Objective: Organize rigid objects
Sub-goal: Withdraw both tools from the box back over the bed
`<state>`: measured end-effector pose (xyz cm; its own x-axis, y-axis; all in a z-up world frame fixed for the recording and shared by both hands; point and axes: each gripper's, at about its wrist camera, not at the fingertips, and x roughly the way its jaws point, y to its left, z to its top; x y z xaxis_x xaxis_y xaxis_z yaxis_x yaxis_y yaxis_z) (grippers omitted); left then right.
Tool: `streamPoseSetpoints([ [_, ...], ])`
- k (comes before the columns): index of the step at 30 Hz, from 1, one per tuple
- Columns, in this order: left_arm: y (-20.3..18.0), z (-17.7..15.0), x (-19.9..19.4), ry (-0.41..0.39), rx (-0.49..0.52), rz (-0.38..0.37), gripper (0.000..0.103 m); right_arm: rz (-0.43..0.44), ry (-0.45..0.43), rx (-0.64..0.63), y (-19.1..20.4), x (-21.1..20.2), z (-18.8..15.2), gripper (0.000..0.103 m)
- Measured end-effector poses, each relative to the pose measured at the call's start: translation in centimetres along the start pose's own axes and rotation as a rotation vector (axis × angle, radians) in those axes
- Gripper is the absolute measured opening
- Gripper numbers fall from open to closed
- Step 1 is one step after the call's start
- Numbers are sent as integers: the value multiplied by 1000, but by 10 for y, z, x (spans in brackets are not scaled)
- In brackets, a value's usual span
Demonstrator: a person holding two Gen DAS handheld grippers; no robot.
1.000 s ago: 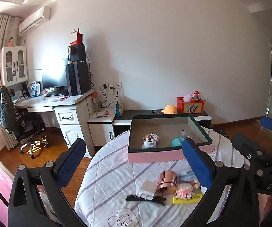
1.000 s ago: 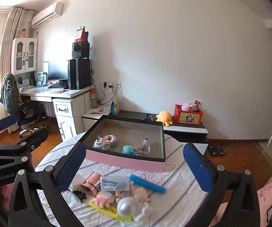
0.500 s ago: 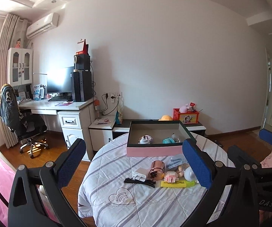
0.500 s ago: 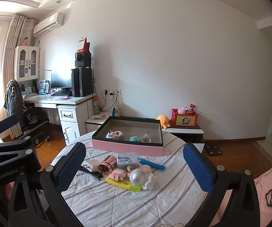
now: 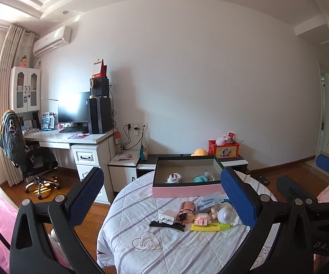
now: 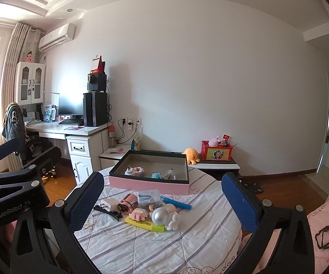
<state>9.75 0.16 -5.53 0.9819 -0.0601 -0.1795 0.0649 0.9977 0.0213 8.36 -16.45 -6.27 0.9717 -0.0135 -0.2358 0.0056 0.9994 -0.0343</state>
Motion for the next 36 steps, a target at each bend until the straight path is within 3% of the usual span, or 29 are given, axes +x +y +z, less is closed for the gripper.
streamPoseSetpoints([
  [18, 3, -13, 12, 40, -2, -14, 103, 8, 30, 2, 0, 11, -3, 103],
  [31, 1, -87, 99, 328, -4, -91, 103, 11, 248, 23, -10, 90, -66, 103],
  [36, 6, -114, 135, 440, -29, -74, 103, 14, 340, 45, -18, 123, -92, 103],
])
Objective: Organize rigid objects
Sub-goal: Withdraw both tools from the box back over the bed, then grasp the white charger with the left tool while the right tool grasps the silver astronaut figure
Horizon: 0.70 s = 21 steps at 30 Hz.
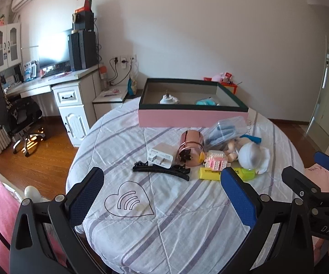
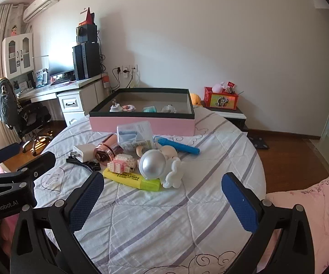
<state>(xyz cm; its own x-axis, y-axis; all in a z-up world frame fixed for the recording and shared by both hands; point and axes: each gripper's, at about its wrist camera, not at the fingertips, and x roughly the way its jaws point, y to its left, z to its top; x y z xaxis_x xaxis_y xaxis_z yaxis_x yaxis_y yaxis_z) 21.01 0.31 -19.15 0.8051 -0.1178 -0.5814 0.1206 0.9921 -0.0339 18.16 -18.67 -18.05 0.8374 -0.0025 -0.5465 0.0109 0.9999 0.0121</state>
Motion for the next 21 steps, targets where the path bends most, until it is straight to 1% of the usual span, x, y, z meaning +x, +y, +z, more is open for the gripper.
streamPoseSetpoints([
  [3, 3, -5, 24, 54, -17, -12, 103, 1, 34, 13, -6, 18, -4, 103],
  [9, 12, 1, 63, 111, -32, 31, 103, 1, 85, 38, -16, 48, -9, 103],
  [12, 17, 6, 81, 127, -20, 48, 103, 6, 102, 49, -19, 61, -9, 103],
  [16, 18, 12, 105, 157, 21, 63, 103, 12, 120, 53, -20, 77, -7, 103],
  [18, 16, 16, 116, 174, 44, 54, 103, 19, 123, 55, -19, 83, -6, 103],
  [21, 13, 20, 124, 183, 69, 20, 103, 35, 116, 51, -18, 90, -2, 103],
])
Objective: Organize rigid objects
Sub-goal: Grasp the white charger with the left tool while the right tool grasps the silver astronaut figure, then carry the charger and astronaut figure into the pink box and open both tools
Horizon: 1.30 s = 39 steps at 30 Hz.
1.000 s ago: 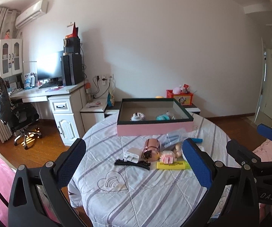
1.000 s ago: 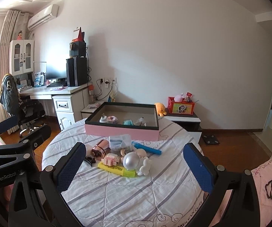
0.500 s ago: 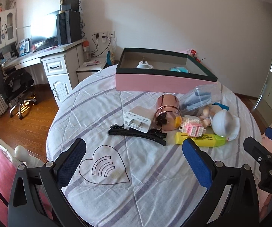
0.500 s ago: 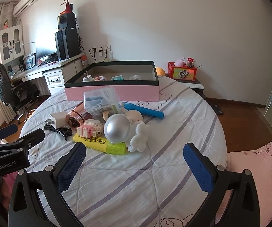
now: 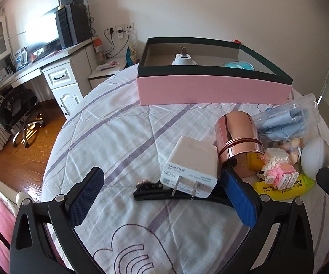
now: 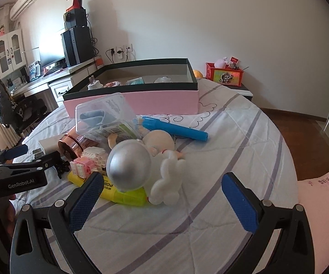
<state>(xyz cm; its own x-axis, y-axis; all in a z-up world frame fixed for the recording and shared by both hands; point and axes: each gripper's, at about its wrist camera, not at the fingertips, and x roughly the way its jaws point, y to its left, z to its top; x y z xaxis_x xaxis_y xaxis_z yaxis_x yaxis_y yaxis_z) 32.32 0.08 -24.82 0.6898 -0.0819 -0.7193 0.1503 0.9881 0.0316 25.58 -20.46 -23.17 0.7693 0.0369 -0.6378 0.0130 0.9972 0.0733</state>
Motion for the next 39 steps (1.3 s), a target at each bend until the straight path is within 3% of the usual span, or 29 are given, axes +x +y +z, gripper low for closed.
streamPoseSetpoints([
  [2, -5, 3, 6, 10, 35, -11, 98, 4, 12, -15, 2, 7, 4, 103],
  [7, -10, 9, 14, 29, 65, -106, 54, 33, 63, 20, -2, 23, 9, 103],
  [9, -13, 9, 15, 30, 69, -116, 41, 74, 82, 51, -5, 28, 10, 103],
  [10, -13, 9, 14, 28, 69, -116, 41, 95, 90, 64, -6, 31, 11, 102],
  [12, -13, 9, 12, 19, 66, -110, 41, 121, 107, 82, -9, 37, 9, 90],
  [14, -12, 7, 8, 6, 65, -97, 41, 164, 119, 90, -11, 40, 8, 72],
  [25, -14, 2, -37, -80, 56, -102, 41, 111, 44, 14, 5, 13, 11, 71],
  [33, -23, 21, -69, -157, 70, -117, 41, 117, -51, -36, 17, -20, 36, 71],
  [39, -32, 58, -85, -233, 105, -137, 41, 139, -99, -81, 17, -22, 71, 72],
])
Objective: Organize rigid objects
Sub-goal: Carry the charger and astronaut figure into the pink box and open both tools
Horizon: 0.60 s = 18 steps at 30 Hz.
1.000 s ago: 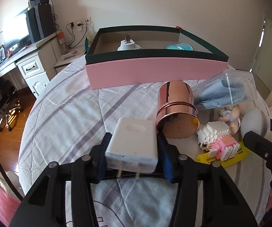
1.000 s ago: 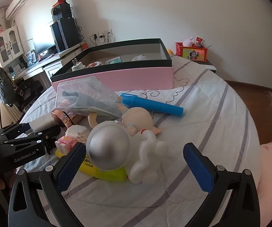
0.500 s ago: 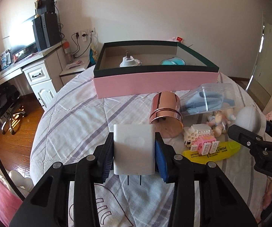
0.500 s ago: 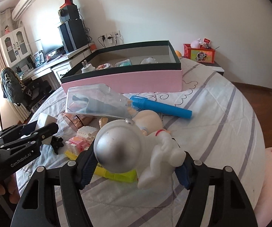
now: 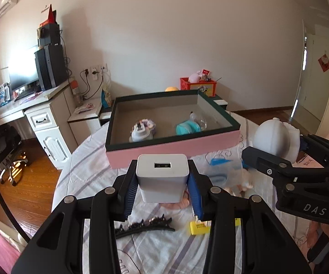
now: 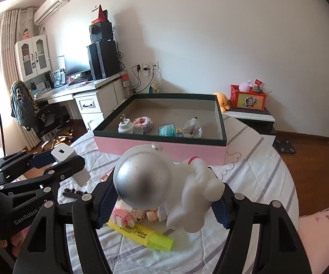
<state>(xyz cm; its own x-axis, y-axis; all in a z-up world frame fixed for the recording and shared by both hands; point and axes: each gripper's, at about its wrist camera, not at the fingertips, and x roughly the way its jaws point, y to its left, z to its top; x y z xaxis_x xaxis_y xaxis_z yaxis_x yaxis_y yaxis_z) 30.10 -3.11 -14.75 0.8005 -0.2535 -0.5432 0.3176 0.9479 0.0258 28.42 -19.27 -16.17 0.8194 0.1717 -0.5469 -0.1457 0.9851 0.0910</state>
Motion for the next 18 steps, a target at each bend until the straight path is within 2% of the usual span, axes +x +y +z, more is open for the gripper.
streamPoseSetpoints([
  [3, -4, 31, 13, -20, 24, -32, 41, 18, -9, -29, -3, 8, 24, 72],
  [6, 0, 63, 36, -25, 41, -52, 41, -16, -24, -88, -5, 21, 49, 72],
  [10, 15, 101, 82, 19, 16, -58, 41, -21, 4, -121, -15, 54, 85, 72],
  [14, 34, 127, 137, 104, -21, -74, 41, -50, 49, -156, -22, 102, 115, 72],
  [16, 40, 132, 163, 147, -24, -37, 41, -68, 88, -158, -26, 128, 124, 72],
  [18, 45, 135, 187, 181, -14, -9, 41, -47, 128, -135, -31, 154, 128, 72],
])
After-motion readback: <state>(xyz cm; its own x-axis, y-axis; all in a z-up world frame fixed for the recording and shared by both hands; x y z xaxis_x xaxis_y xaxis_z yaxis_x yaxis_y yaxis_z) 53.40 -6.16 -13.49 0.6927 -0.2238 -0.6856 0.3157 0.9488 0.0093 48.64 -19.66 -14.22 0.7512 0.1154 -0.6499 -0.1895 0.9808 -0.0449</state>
